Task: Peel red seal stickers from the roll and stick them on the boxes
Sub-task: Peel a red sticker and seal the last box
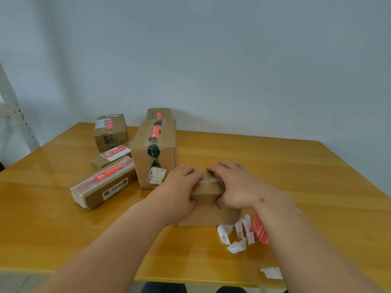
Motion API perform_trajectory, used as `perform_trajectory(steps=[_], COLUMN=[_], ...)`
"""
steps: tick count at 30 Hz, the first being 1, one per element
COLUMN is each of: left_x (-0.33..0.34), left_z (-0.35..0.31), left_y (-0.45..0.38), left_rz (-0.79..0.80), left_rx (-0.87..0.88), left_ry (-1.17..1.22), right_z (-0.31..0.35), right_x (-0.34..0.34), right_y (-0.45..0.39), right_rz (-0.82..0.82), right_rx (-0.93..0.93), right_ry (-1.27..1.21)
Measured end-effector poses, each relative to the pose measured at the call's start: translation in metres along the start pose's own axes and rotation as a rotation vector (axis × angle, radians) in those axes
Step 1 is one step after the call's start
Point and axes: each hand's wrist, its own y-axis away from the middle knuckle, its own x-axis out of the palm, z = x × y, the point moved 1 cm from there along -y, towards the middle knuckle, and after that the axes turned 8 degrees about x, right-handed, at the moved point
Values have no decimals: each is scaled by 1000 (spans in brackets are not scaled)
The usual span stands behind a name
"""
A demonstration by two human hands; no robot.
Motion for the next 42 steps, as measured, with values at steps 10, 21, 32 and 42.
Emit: perform_trajectory(steps=[10, 21, 32, 42], left_x=[3, -2, 41, 76], left_z=[4, -44, -101, -124], left_y=[5, 6, -3, -24], left_rz=[-72, -344, -344, -276], left_rx=[-102, -2, 146, 327], left_ry=[231, 128, 263, -43], right_z=[-8, -52, -112, -115], right_x=[4, -26, 2, 29], right_y=[8, 61, 103, 91], right_rz=[-1, -428, -278, -320], right_rx=[53, 161, 227, 92], right_ry=[-69, -279, -339, -317])
